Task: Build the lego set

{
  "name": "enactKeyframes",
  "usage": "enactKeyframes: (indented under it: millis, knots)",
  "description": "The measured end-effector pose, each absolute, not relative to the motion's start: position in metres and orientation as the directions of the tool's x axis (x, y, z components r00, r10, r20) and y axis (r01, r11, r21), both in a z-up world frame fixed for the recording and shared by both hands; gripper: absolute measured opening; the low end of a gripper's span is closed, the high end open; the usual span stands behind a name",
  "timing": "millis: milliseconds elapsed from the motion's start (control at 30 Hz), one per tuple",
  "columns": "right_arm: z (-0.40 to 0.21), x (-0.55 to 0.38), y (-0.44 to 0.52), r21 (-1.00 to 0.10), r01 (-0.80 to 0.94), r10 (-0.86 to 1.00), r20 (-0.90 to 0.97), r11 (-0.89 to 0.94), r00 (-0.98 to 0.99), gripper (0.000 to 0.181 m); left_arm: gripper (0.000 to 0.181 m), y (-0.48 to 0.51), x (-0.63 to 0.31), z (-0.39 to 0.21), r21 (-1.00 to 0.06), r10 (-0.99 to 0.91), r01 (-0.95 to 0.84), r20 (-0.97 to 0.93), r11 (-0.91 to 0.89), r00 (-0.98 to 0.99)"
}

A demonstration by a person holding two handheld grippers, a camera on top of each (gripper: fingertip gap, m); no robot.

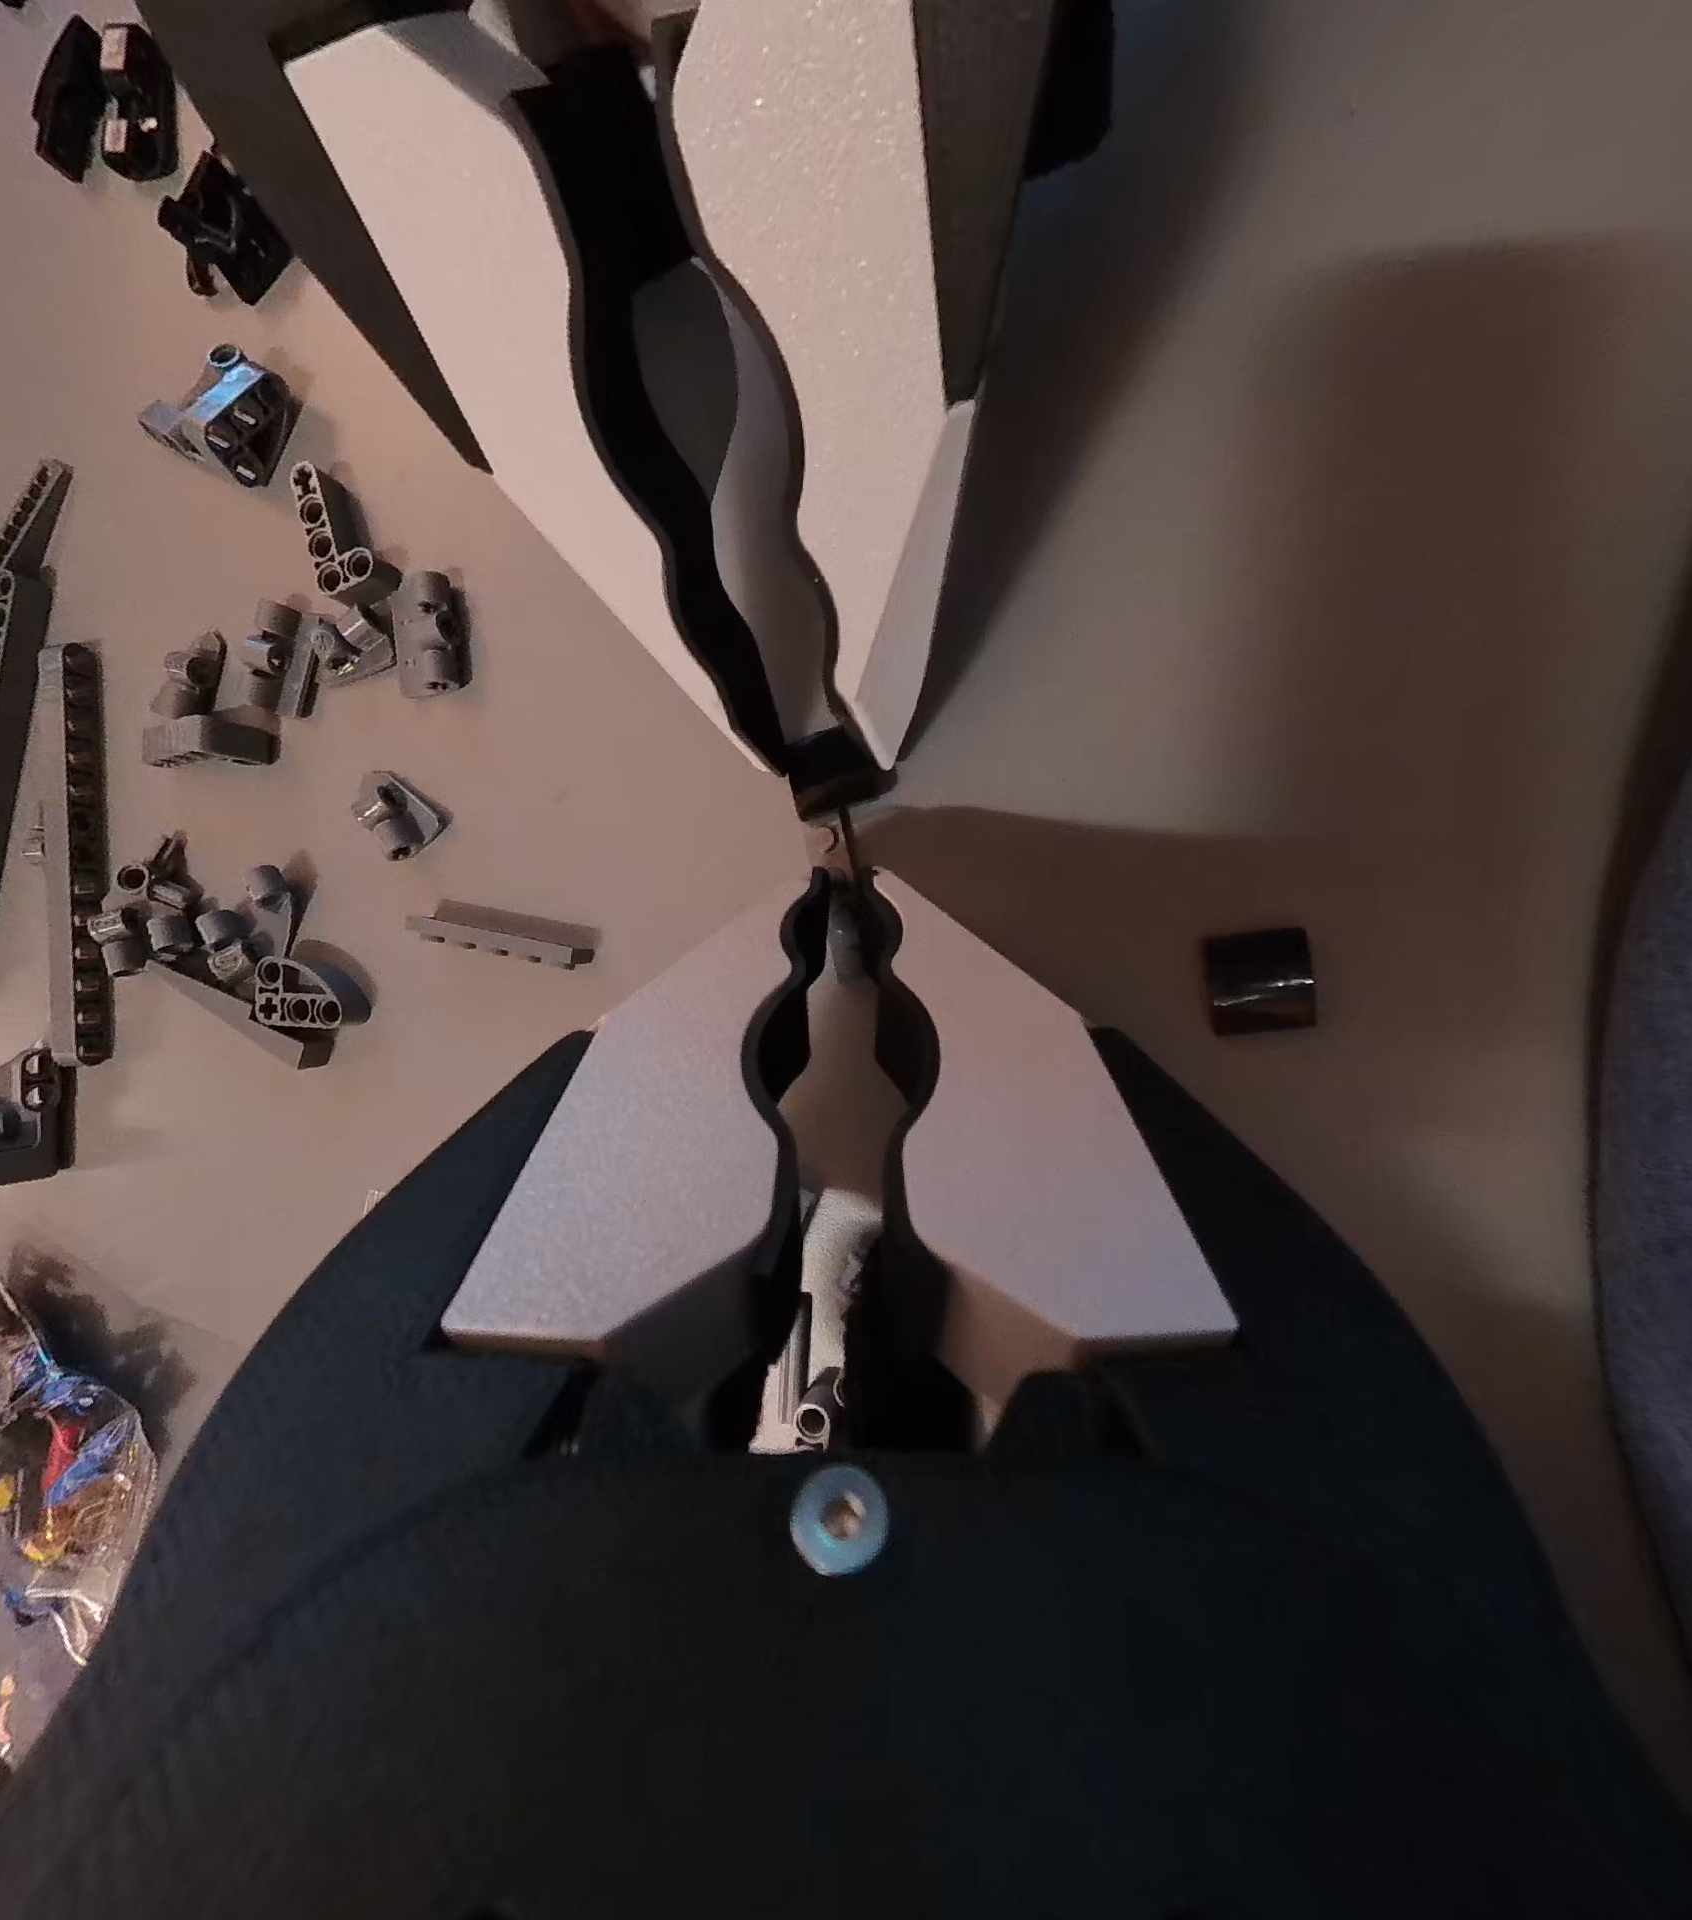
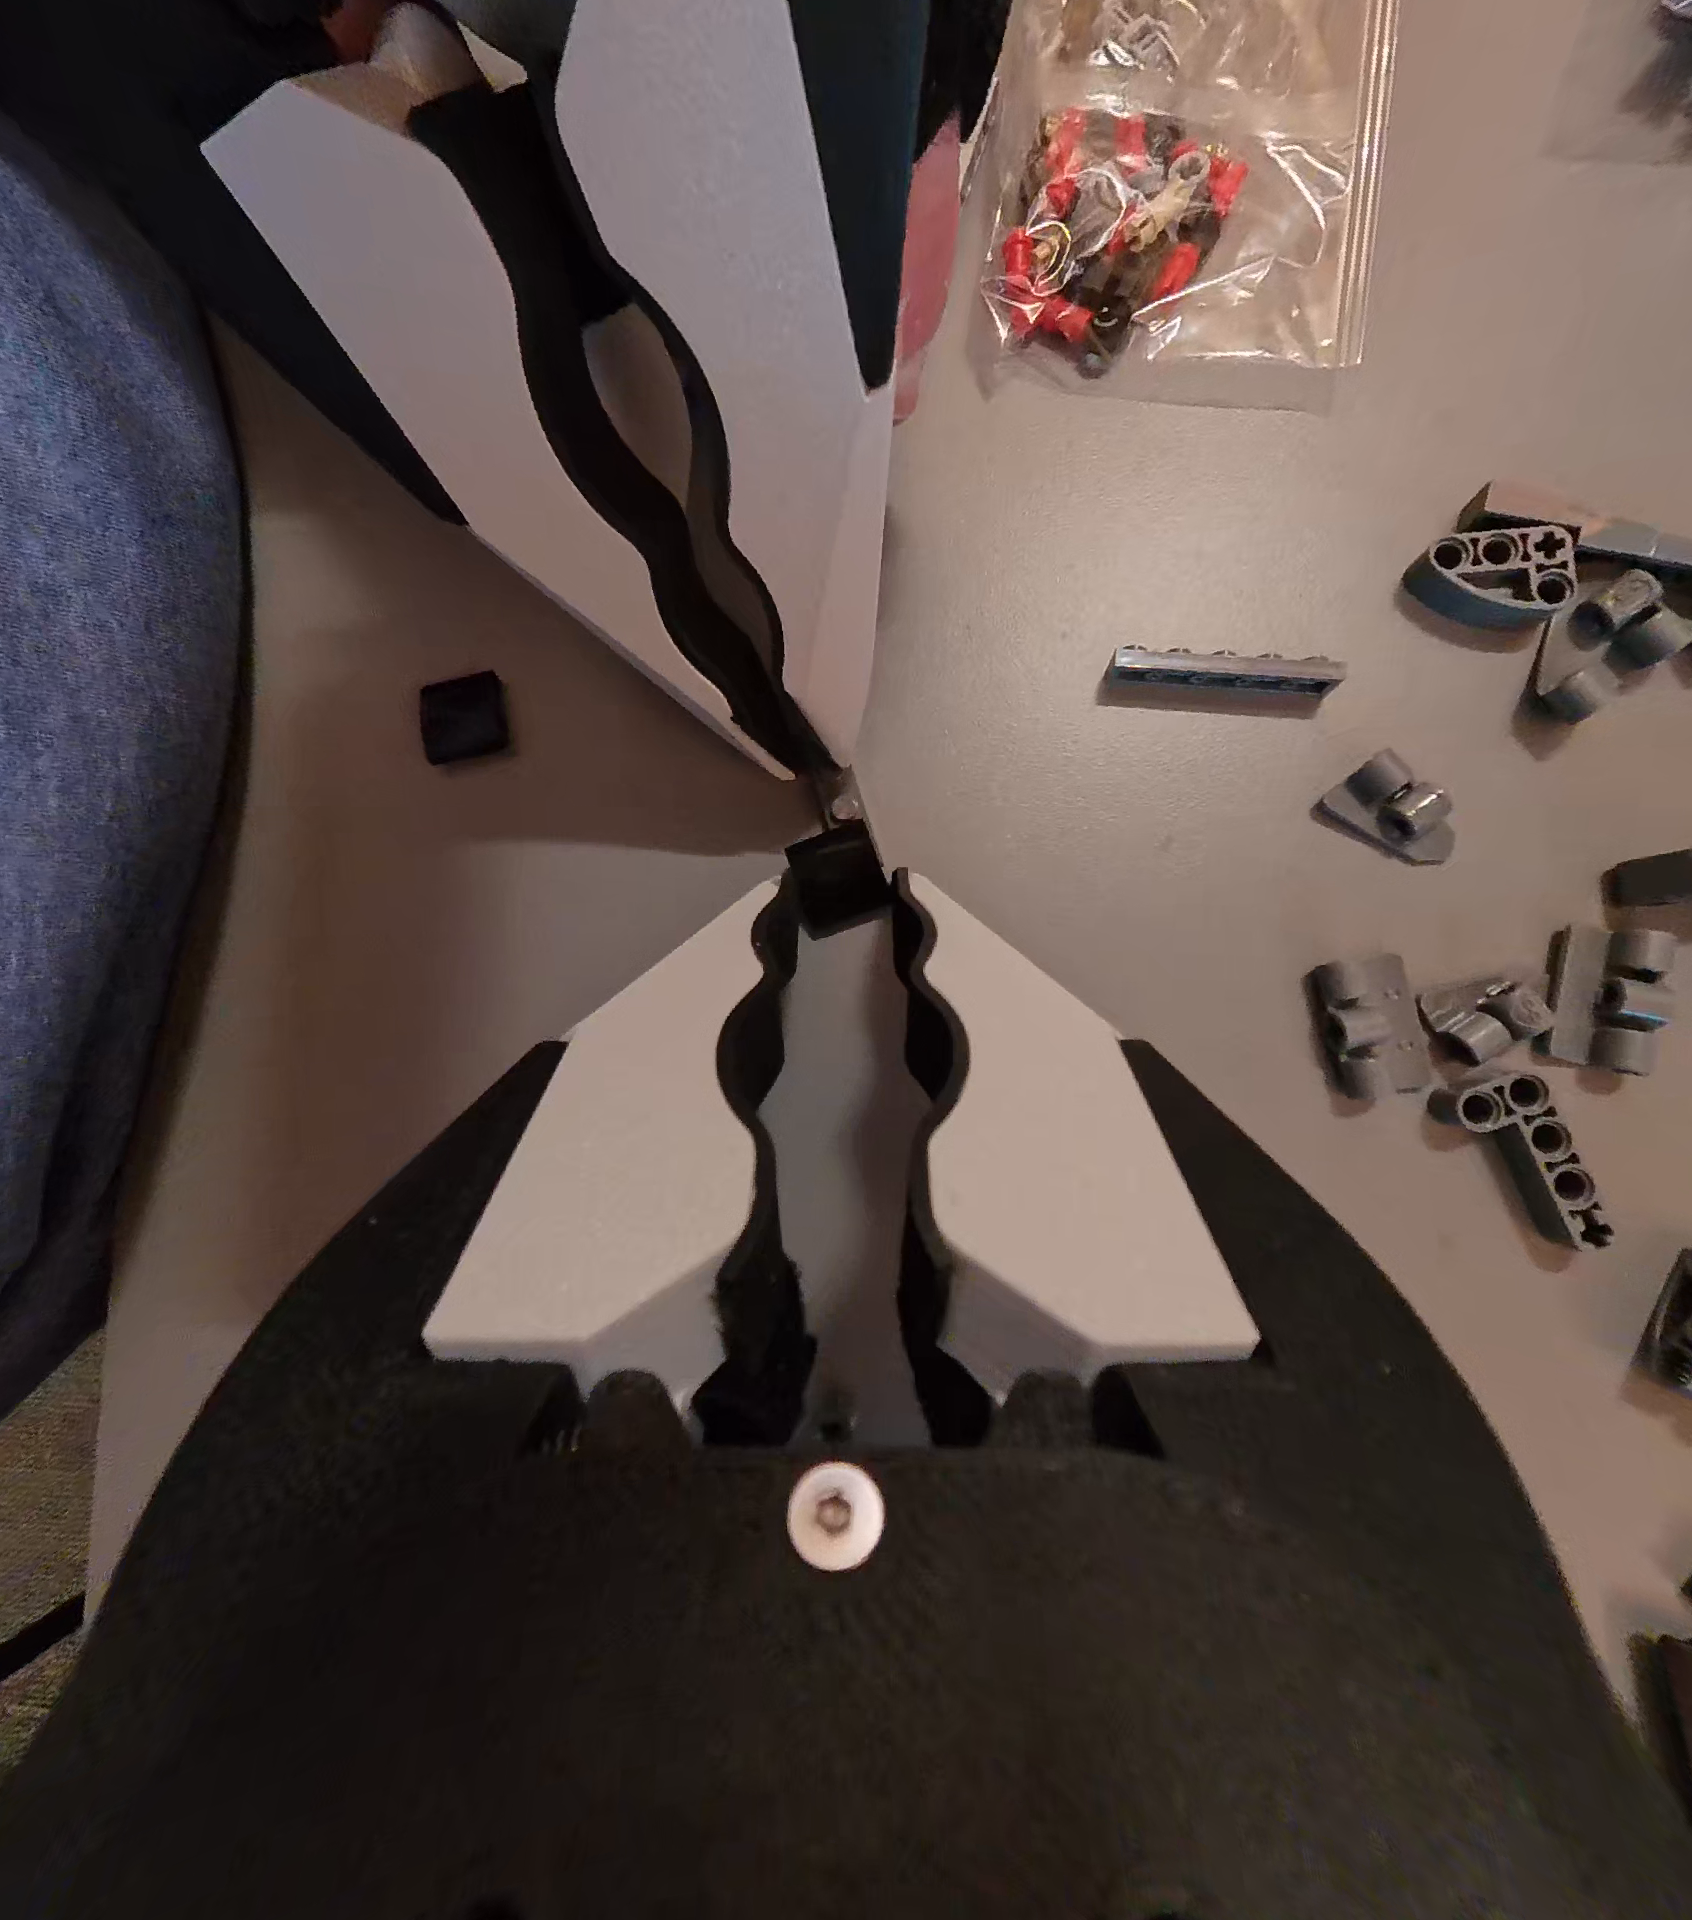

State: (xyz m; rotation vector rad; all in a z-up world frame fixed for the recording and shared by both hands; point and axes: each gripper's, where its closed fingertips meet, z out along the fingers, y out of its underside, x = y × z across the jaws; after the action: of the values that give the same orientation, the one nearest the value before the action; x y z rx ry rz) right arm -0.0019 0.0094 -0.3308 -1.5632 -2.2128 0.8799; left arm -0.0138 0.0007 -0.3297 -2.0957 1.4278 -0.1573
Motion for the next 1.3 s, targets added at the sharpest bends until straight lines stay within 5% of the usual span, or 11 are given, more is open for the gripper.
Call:
enactKeyframes:
  millis: [500, 1300]
  knots:
    - [-0.321, -0.007, 0.003, -0.661, 0.685, 0.907, -0.015, 0.307, -0.421, 0.005, 0.001, 0.0, -0.014, -0.33, -0.525, -0.88, -0.817, -0.239, -0.238, 0.41]
    - [-0.325, -0.009, 0.002, -0.602, 0.798, 0.869, -0.403, -0.015, -0.287, 0.0, 0.0, 0.0, -0.012, -0.33, -0.537, -0.883, -0.813, -0.241, -0.223, 0.401]
